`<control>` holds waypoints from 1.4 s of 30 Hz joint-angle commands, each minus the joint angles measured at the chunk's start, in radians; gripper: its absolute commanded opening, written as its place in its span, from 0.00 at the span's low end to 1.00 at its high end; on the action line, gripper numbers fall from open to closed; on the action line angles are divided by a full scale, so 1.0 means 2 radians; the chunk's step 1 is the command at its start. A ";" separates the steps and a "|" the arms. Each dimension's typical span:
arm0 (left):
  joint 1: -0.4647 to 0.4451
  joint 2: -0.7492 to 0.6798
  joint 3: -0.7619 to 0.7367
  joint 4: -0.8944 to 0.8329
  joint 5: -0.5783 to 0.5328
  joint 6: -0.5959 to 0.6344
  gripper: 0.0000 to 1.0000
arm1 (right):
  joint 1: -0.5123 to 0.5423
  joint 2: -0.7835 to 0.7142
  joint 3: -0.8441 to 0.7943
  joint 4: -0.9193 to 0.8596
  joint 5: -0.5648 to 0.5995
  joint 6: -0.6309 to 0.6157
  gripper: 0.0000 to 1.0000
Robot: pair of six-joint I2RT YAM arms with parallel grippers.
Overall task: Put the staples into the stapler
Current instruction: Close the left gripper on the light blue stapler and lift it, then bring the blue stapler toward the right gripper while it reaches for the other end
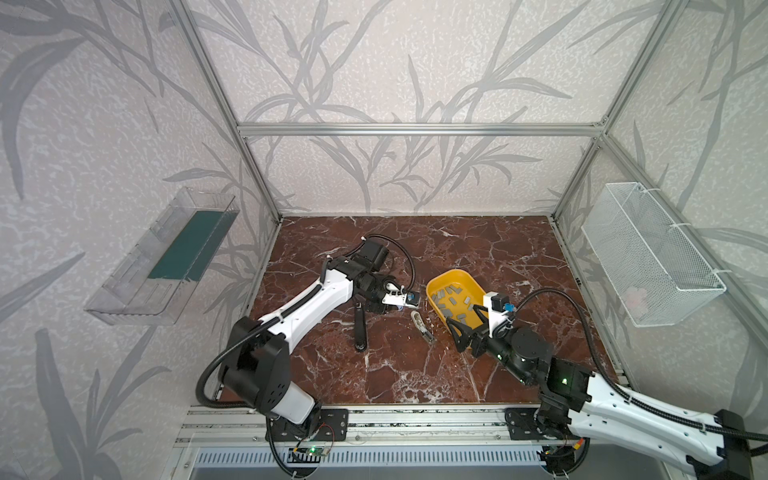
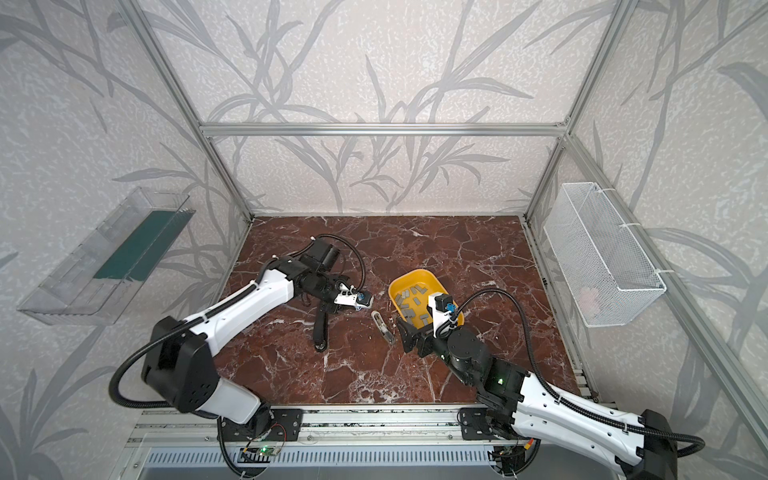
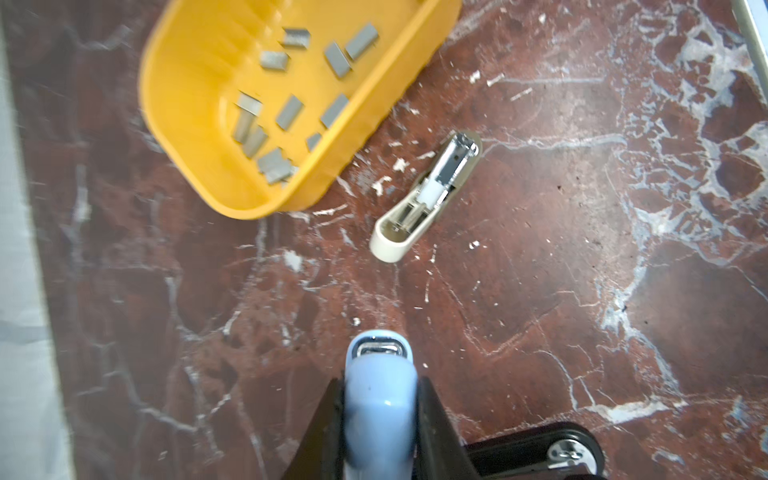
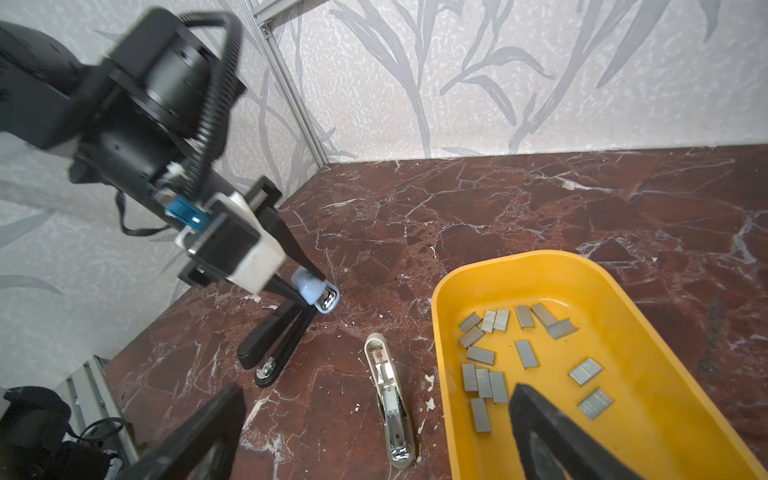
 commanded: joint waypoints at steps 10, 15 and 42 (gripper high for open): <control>0.000 -0.113 -0.133 0.182 0.103 -0.017 0.00 | -0.025 0.130 0.087 0.077 -0.060 -0.030 0.71; -0.005 -0.106 -0.123 0.185 0.122 -0.040 0.00 | -0.026 0.100 0.036 0.081 -0.042 -0.023 0.70; -0.043 -0.099 -0.120 0.212 0.168 -0.083 0.00 | -0.026 0.165 0.037 0.128 -0.104 0.010 0.54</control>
